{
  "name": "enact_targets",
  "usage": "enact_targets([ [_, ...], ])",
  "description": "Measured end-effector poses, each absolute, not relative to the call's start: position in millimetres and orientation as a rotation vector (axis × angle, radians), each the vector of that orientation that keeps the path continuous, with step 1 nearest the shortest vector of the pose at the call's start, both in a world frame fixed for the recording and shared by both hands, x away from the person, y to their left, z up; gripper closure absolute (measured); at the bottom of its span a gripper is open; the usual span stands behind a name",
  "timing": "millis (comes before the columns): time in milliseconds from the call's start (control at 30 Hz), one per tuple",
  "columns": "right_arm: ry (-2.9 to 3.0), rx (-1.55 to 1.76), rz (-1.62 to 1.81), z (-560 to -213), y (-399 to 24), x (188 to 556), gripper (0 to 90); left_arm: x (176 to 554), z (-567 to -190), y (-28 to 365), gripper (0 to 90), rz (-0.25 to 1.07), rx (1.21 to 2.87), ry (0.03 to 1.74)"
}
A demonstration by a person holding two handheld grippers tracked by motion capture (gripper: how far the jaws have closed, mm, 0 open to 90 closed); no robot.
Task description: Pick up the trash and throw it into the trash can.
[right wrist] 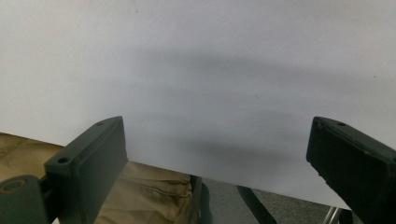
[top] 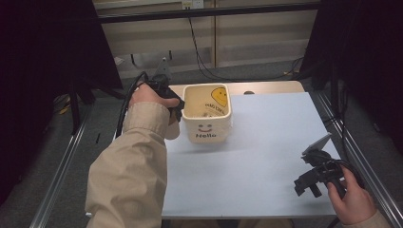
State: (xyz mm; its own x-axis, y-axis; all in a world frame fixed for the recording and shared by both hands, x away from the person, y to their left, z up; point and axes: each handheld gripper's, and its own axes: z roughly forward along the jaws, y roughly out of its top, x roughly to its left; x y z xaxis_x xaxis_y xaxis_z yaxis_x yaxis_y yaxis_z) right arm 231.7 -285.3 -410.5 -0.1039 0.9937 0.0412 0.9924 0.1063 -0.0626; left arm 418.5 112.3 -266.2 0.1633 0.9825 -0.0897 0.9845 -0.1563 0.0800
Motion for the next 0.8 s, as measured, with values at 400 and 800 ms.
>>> enact_targets([
  [400, -2.299, -2.055, -0.007, -411.5, -284.7, 231.6, 4.7, 430.2, -224.6, 112.2, 23.3, -0.04, 2.304, 1.956],
  [800, -2.318, -2.036, 0.014, -410.1, -283.6, 232.6, 4.7, 437.5, -179.6, 105.0, 23.3, 0.003, 2.307, 1.939],
])
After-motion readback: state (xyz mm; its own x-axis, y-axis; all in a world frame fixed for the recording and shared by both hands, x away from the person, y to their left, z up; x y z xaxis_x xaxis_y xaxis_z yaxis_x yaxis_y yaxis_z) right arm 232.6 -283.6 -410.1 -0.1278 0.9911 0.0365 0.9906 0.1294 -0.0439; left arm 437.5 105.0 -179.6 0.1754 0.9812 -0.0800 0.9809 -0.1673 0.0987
